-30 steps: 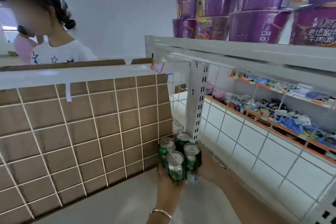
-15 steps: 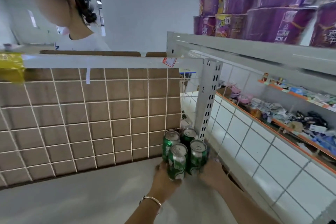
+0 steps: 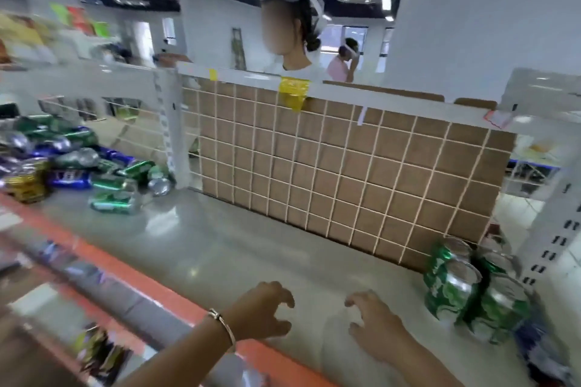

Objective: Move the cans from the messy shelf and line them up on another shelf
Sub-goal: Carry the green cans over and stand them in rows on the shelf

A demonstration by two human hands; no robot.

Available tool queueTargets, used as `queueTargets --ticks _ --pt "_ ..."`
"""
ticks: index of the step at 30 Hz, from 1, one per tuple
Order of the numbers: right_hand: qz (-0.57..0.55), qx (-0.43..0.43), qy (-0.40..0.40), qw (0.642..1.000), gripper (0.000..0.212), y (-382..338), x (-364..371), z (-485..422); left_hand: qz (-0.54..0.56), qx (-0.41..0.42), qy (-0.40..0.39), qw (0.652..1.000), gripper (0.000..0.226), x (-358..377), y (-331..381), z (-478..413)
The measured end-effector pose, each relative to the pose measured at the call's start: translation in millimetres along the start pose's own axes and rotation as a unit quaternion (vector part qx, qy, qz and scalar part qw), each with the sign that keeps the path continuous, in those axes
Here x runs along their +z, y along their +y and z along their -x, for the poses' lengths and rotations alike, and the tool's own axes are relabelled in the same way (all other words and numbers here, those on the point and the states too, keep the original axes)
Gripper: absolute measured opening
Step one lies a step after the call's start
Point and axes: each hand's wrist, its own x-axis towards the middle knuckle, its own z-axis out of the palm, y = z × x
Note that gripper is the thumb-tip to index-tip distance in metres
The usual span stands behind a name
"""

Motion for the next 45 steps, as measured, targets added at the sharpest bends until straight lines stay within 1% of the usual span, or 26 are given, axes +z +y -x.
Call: queueTargets --ticks 1,2,6,7,10,12,14,16,18,20,23,24,25,27,29,32,33,34,36,37,39,40,42,43,45 --pt "0.001 -0.024 -0.007 1.0 0.033 -18 3 -5 0.003 -0.02 0.007 1.0 0.064 -6 -14 19" --pt "-0.004 -0.047 -0.016 0.999 0.036 -35 9 -11 0.005 -0.038 0.018 0.999 0.067 -12 -28 38" --pt "-0.009 -0.114 -0.067 0.991 0.038 -112 35 -27 0.021 -0.119 0.082 0.989 0.075 -30 -79 112" --pt "-0.002 -0.128 -0.075 0.989 0.038 -132 42 -31 0.026 -0.141 0.087 0.986 0.075 -34 -90 130" --pt "0.027 -0.171 -0.081 0.982 0.041 -193 59 -38 0.019 -0.2 0.089 0.976 0.054 -41 -123 184" --pt "0.05 -0.203 -0.101 0.973 0.043 -239 71 -41 0.025 -0.232 0.103 0.967 0.051 -44 -151 221" --pt "0.076 -0.234 -0.122 0.962 0.04 -284 86 -39 0.003 -0.254 0.113 0.961 0.045 -47 -182 258" --pt "0.111 -0.262 -0.142 0.948 0.04 -327 107 -36 -0.03 -0.279 0.1 0.955 0.042 -51 -210 291" --pt "0.164 -0.288 -0.159 0.93 0.046 -367 122 -28 -0.06 -0.297 0.084 0.949 0.039 -56 -239 318" --pt "0.198 -0.287 -0.191 0.918 0.048 -405 143 -25 -0.078 -0.323 0.06 0.941 0.042 -54 -283 344" --pt "0.201 -0.261 -0.261 0.907 0.055 -449 175 -27 -0.081 -0.344 0.001 0.935 0.051 -48 -340 373" --pt "0.193 -0.256 -0.281 0.905 0.055 -461 184 -30 -0.069 -0.353 -0.004 0.933 0.055 -52 -346 384" --pt "0.191 -0.254 -0.293 0.902 0.056 -472 192 -35 -0.06 -0.353 0.005 0.934 0.062 -62 -343 394" --pt "0.19 -0.254 -0.3 0.9 0.054 -497 200 -39 -0.037 -0.353 0.032 0.934 0.075 -67 -358 407" --pt "0.186 -0.256 -0.304 0.899 0.044 -525 205 -43 -0.021 -0.357 0.037 0.933 0.079 -74 -373 417" --pt "0.199 -0.263 -0.284 0.9 0.008 -559 215 -61 0.004 -0.365 0.038 0.93 0.075 -81 -402 424" --pt "0.198 -0.263 -0.28 0.902 0.014 -570 217 -68 0.008 -0.368 0.04 0.929 0.074 -86 -410 423" --pt "0.198 -0.262 -0.278 0.902 0.015 -581 216 -73 0.02 -0.372 0.044 0.927 0.072 -91 -419 422" --pt "0.201 -0.274 -0.269 0.901 0.007 -604 219 -89 0.039 -0.374 0.056 0.925 0.066 -104 -439 416" --pt "0.209 -0.28 -0.268 0.898 0.014 -617 220 -96 0.046 -0.374 0.06 0.924 0.063 -112 -449 413" --pt "0.216 -0.291 -0.257 0.896 0.036 -643 222 -115 0.06 -0.369 0.063 0.925 0.06 -132 -473 404" --pt "0.212 -0.288 -0.254 0.899 0.038 -658 222 -125 0.064 -0.366 0.066 0.926 0.059 -142 -486 399" --pt "0.193 -0.299 -0.239 0.904 0.03 -685 223 -153 0.063 -0.365 0.072 0.926 0.056 -163 -515 390" --pt "0.182 -0.298 -0.237 0.907 0.031 -698 223 -167 0.061 -0.363 0.07 0.927 0.057 -173 -529 385" --pt "0.133 -0.269 -0.259 0.918 0.039 -723 227 -201 0.051 -0.364 0.064 0.928 0.058 -194 -562 381"
